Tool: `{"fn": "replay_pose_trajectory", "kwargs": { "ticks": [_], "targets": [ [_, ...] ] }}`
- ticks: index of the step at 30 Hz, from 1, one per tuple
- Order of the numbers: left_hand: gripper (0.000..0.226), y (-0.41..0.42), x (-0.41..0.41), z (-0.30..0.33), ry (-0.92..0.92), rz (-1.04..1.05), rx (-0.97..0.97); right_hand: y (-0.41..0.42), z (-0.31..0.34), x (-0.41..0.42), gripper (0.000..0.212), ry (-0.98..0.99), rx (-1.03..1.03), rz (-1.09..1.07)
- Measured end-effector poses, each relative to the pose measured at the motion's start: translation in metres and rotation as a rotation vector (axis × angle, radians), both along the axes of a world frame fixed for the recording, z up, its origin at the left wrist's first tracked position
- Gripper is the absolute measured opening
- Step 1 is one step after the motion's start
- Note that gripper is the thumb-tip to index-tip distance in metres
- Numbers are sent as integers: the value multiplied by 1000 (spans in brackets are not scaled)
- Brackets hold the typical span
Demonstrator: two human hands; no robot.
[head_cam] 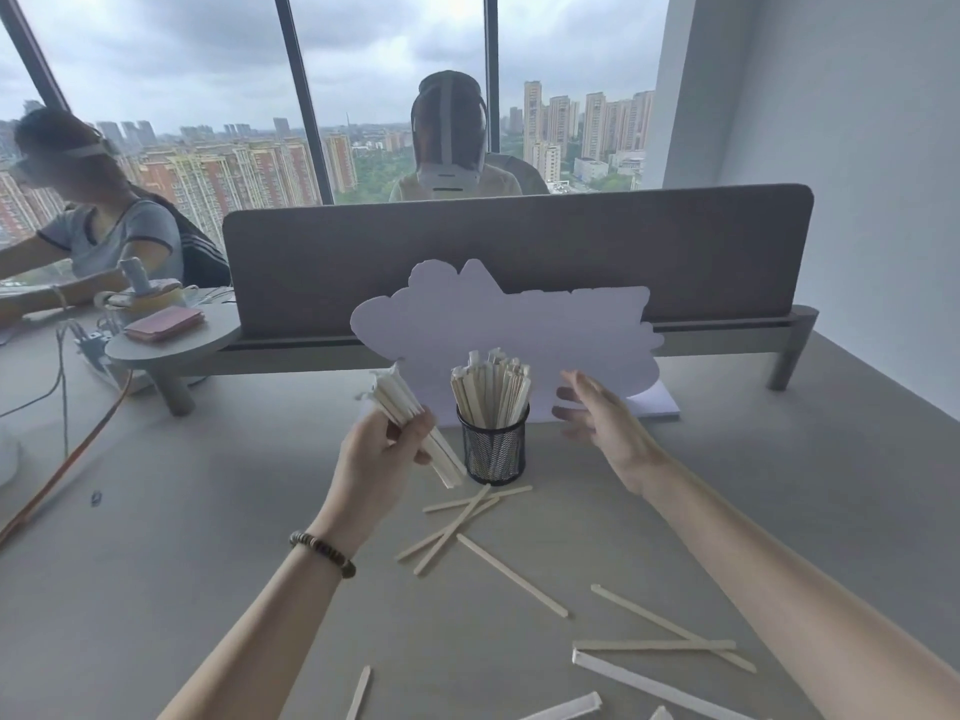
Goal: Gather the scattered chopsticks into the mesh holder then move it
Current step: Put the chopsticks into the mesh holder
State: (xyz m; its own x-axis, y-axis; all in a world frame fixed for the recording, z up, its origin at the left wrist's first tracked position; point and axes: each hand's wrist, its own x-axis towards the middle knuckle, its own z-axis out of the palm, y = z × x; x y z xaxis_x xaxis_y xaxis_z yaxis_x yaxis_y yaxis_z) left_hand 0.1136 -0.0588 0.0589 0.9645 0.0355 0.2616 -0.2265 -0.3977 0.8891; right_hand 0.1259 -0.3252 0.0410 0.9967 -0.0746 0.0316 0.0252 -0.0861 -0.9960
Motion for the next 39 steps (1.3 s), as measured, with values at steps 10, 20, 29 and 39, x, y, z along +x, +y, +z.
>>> {"fn": "replay_pose_trajectory", "kwargs": {
  "ticks": [10, 20, 29, 39],
  "targets": [
    [25, -47, 45, 47, -88, -48, -57, -23, -34, -44, 58, 46, 140, -56],
    [39, -66, 71, 26, -17, 13, 267, -48, -35, -66, 41, 81, 103, -90],
    [41, -83, 58, 16, -122, 53, 545, -54, -35, -79, 31, 109, 6, -60],
    [30, -88, 55, -7, -68, 87, 526, -57, -37, -88, 31, 166, -52, -19]
  ]
}}
